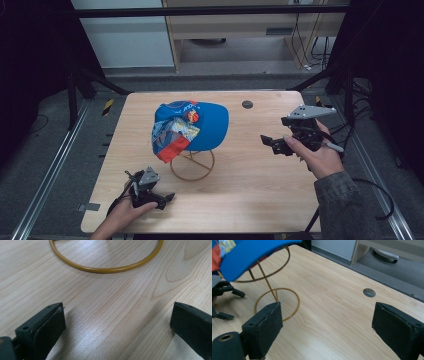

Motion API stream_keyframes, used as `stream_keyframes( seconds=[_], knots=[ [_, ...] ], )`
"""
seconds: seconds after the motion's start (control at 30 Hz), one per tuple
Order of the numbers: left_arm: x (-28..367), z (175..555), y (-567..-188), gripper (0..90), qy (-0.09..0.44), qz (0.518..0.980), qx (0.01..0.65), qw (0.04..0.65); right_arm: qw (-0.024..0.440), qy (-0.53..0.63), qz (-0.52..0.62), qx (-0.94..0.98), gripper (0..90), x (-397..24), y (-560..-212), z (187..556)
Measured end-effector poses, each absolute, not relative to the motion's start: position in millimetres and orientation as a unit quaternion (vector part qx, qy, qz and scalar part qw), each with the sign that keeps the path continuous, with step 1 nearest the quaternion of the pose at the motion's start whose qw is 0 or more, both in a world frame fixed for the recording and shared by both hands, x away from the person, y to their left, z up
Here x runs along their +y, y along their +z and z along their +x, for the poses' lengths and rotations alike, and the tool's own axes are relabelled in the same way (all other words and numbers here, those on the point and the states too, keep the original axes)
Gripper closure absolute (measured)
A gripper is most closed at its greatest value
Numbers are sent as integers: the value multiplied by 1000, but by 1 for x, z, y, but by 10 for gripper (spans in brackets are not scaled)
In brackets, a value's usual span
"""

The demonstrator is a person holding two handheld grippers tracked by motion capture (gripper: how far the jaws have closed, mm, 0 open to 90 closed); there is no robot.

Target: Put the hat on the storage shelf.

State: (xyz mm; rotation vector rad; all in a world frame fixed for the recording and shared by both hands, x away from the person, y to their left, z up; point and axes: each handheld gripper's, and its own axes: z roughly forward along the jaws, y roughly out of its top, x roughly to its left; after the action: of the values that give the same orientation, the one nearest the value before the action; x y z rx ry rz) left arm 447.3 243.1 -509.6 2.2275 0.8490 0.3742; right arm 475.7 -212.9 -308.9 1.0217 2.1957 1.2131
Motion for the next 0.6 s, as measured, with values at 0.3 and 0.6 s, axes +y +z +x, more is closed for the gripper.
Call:
stream_keyframes(
  seconds=[0.3, 0.6],
  knots=[
    [243, 447, -510, 0, 145, 862, 329, 356, 232, 420, 366, 797, 92, -216, -329, 475],
    [243, 447, -510, 0, 145, 862, 329, 356, 219, 408, 389, 797, 124, -223, -376, 486]
  ],
)
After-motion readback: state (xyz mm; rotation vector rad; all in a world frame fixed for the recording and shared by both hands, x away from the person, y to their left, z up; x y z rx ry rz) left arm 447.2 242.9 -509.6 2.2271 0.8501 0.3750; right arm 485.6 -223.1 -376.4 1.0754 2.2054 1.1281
